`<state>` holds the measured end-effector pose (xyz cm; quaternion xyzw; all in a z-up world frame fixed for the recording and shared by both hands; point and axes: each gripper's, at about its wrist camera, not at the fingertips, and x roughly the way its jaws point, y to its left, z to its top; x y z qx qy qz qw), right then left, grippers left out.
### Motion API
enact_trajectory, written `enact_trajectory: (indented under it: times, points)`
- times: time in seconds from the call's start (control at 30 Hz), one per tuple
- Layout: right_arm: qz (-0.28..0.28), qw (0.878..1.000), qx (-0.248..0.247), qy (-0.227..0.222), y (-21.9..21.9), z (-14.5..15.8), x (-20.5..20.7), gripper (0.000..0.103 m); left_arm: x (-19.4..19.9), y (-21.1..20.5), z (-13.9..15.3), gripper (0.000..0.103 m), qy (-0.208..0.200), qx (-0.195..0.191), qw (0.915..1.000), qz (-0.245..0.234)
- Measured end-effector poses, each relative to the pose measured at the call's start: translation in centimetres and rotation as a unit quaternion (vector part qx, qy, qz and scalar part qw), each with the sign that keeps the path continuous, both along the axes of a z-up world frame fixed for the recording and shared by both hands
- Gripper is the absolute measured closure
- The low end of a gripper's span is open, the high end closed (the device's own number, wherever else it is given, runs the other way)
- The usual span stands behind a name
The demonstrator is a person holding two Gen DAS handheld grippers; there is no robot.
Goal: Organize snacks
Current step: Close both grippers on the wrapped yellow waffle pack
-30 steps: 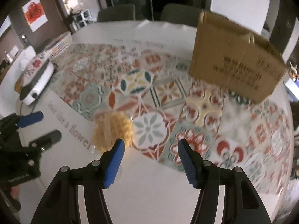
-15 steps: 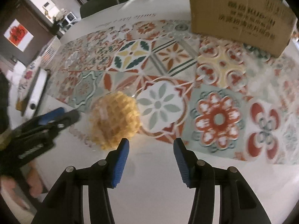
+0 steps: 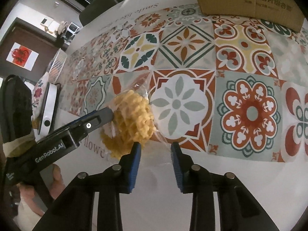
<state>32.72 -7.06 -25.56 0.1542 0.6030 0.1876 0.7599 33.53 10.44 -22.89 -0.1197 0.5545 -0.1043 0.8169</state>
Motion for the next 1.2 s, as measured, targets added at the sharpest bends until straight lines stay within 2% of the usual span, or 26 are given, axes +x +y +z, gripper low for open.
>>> enact_trajectory:
  times: [0.13,0.2,0.23,0.27,0.53,0.8,1.03,1.2]
  points:
    - [0.000,1.000,0.000,-0.005,-0.1,0.0,0.1,0.083,-0.1,-0.2,0.3,0.090,-0.007,0.011,0.9999,-0.007]
    - [0.004,1.000,-0.004,-0.012,-0.2,0.4,0.1,0.086,-0.2,-0.2,0.5,0.099,-0.011,0.012,0.9998,-0.011]
    - [0.007,1.000,-0.006,-0.017,-0.1,0.6,0.1,0.089,-0.3,-0.2,0.5,0.100,-0.010,0.006,0.9998,-0.015]
    - [0.013,1.000,-0.005,-0.020,0.1,0.8,0.1,0.096,-0.3,-0.3,0.5,0.101,-0.007,-0.001,0.9998,-0.017]
    - [0.041,0.998,-0.010,-0.043,0.6,2.0,-0.4,0.097,-1.0,-0.7,0.9,0.101,-0.008,-0.003,0.9998,-0.019]
    - [0.054,0.994,-0.021,-0.089,0.5,4.8,-1.2,0.099,-2.6,-0.7,2.4,0.101,-0.021,0.029,0.9991,-0.022]
    - [0.057,0.989,-0.003,-0.136,-0.1,8.7,-1.6,0.100,-3.1,-1.6,5.8,0.101,-0.045,0.007,0.9987,-0.025]
    - [0.045,0.985,-0.005,-0.168,-1.1,11.3,-1.7,0.100,-2.8,-3.0,8.0,0.098,-0.060,0.013,0.9975,-0.036]
